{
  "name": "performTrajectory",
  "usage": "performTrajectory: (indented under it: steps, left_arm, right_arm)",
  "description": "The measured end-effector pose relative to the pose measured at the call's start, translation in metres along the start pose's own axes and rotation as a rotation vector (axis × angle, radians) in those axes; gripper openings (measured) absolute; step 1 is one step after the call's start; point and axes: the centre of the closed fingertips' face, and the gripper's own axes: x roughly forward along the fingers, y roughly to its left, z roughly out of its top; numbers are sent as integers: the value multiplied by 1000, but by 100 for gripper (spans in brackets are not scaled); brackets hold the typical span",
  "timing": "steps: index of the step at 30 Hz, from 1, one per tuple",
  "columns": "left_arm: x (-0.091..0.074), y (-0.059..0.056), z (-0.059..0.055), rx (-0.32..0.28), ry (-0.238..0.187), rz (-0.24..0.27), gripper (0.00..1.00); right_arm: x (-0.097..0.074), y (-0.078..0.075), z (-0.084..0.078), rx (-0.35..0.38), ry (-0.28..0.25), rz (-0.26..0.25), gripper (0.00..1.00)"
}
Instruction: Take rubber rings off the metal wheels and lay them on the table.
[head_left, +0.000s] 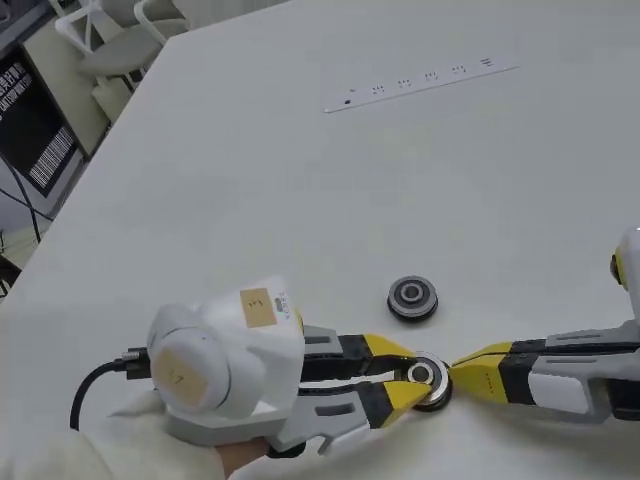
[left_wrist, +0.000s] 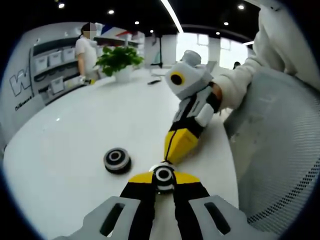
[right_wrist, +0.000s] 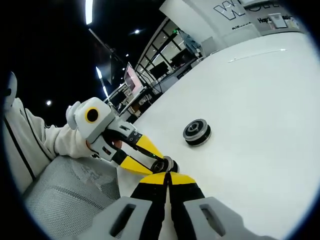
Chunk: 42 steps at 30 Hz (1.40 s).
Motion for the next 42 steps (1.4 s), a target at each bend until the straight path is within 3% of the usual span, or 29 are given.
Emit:
performTrajectory:
  steps: [31,36,37,39,42]
  left_arm:
    - [0,-1,-1,-9,-16,-1,14]
    - [1,-2,0,-4,-16,-6,14]
    - [1,-2,0,-3,-15,-7,14]
    - [1,-2,0,-5,-16,-7,14]
    - [2,-3,1,-3,-14,-6,14]
  right_arm:
    - [2,15,5,-50,5,28,0]
    - [5,27,7,-81,1,78,0]
    - [5,34,15,-93,-47,110,0]
    - [5,30,11,-87,-8,84,0]
    - [3,28,12,-56,-30,98,0]
